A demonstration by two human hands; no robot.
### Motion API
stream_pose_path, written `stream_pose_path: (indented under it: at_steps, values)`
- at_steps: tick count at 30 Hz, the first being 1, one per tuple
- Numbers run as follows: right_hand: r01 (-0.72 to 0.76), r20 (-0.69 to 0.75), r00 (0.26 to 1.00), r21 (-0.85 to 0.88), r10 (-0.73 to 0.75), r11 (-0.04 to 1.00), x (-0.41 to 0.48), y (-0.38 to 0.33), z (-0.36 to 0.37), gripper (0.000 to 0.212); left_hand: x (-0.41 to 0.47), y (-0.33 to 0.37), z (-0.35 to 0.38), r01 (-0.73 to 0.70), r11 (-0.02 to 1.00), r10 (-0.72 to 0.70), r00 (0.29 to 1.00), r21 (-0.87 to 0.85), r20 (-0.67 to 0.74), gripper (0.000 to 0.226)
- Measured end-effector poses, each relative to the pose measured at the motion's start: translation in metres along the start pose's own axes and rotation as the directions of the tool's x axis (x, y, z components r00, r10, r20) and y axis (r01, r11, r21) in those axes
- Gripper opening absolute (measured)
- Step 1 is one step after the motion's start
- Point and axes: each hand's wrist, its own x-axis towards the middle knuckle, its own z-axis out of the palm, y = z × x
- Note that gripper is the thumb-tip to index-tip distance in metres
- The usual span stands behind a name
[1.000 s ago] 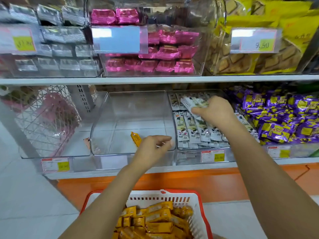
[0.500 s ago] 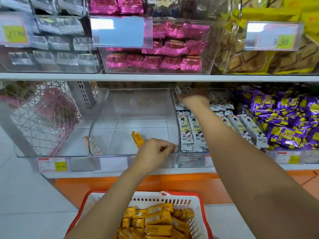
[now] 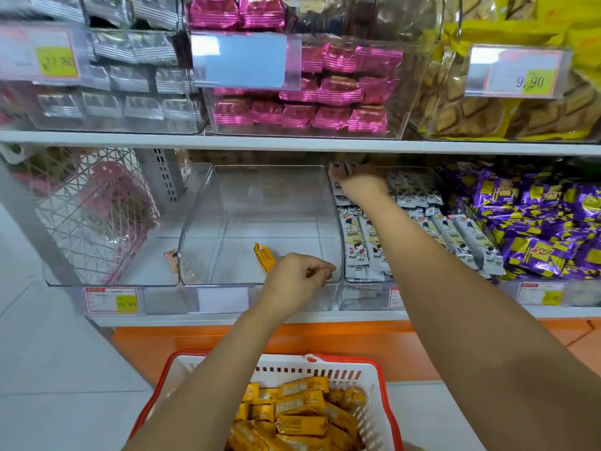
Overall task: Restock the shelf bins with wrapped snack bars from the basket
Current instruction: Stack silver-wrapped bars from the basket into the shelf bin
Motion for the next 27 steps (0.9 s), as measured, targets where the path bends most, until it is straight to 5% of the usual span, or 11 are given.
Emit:
stream_pose_path:
  at_steps: [4,8,13,15,18,21,23,25,27]
  values:
    - [0.063,-0.033,0.997,-0.108,-0.067,0.992,-0.023,0.01,-0.012,0.053,-0.003,0.002,-0.001,0.013,0.994,-0.017,0.999,-0.107,-0.032,0.017]
    - [0.245,-0.203,0.949,0.001,-0.24,0.97,-0.077,0.026,-0.025,0.03,-0.022,0.007,-0.003,-0.027,0.968,-0.016,0.986,-0.25,-0.168,0.015]
    - [0.429,-0.021,0.903,0.05,-0.429,0.902,-0.175,0.064,-0.017,0.042,-0.087,-0.003,0.001,-0.146,0.981,0.081,0.908,-0.13,-0.412,0.024]
    - [0.435,0.146,0.89,0.016,-0.433,0.9,-0.2,0.085,0.0,0.04,-0.112,-0.024,0.004,-0.048,0.994,0.014,0.945,-0.098,-0.328,0.033]
    - [0.392,0.418,0.846,-0.065,-0.332,0.918,-0.228,0.123,0.038,0.036,-0.141,-0.069,0.014,0.17,0.973,-0.17,0.985,0.156,-0.019,0.032]
    - [0.407,0.652,0.747,-0.288,-0.134,0.867,-0.248,0.162,0.081,0.034,-0.17,-0.115,0.025,0.332,0.844,-0.486,0.806,0.422,0.338,0.03]
    - [0.425,0.752,0.66,-0.358,-0.014,0.831,-0.264,0.184,0.105,0.032,-0.193,-0.138,0.028,0.357,0.74,-0.634,0.653,0.57,0.415,0.03]
    - [0.466,0.779,0.624,-0.427,0.054,0.775,-0.283,0.207,0.128,0.014,-0.215,-0.154,0.026,0.332,0.691,-0.669,0.629,0.642,0.395,0.034]
    - [0.496,0.742,0.664,-0.531,0.094,0.687,-0.301,0.231,0.149,0.04,-0.231,-0.162,0.023,0.334,0.697,-0.669,0.623,0.635,0.406,0.031]
